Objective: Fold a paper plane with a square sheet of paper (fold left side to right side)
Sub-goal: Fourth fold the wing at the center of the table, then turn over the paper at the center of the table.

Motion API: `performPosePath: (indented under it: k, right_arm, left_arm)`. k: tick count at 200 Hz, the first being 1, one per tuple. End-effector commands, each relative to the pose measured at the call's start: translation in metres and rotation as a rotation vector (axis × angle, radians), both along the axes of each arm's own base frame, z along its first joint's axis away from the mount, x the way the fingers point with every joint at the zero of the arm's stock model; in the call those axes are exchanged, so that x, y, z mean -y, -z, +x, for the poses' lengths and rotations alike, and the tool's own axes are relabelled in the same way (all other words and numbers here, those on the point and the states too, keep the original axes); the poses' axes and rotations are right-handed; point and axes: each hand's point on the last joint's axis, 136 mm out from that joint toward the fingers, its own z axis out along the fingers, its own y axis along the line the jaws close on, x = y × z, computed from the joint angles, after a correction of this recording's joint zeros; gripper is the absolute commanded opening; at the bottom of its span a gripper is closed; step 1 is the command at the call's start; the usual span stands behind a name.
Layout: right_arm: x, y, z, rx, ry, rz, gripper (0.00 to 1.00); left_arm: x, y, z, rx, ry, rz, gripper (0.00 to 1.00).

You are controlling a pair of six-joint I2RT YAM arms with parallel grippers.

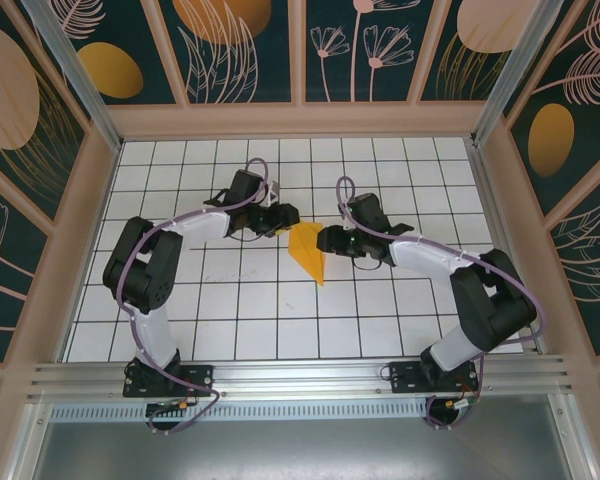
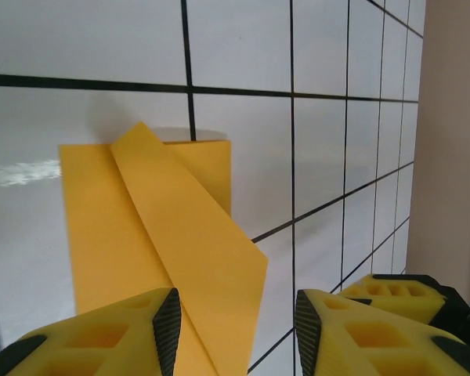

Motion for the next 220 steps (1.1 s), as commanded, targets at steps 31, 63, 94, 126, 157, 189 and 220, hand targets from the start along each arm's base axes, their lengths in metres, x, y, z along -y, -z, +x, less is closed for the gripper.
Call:
performPosePath:
  k: [31, 63, 94, 126, 157, 189, 220]
  right_arm:
    - [-0.009, 0.024, 0.016, -0.03, -0.03, -0.064, 0.49]
    - [-0.011, 0.041, 0.025, -0.062, -0.031, -0.1, 0.4]
    - [-0.003, 0.053, 0.027, -0.076, -0.004, -0.155, 0.27]
    - [0.002, 0.059, 0.024, -0.09, 0.008, -0.179, 0.17]
    - [0.002, 0.063, 0.021, -0.102, 0.003, -0.174, 0.17]
    - [0.001, 0.064, 0.02, -0.107, 0.0, -0.17, 0.17]
    - [0.001, 0.062, 0.019, -0.103, -0.002, -0.163, 0.17]
  left_arm:
    - [0.014, 0.021, 0.007, -0.04, 0.001, -0.003, 0.46]
    - [0.017, 0.029, 0.004, -0.061, 0.005, 0.004, 0.47]
    - [0.021, 0.036, 0.0, -0.08, 0.017, 0.007, 0.47]
    - [0.026, 0.043, -0.001, -0.095, 0.027, 0.009, 0.48]
    - [0.034, 0.045, -0.001, -0.101, 0.043, 0.003, 0.48]
    - [0.042, 0.047, 0.002, -0.102, 0.052, -0.003, 0.46]
    - [0.047, 0.049, 0.006, -0.104, 0.056, -0.01, 0.34]
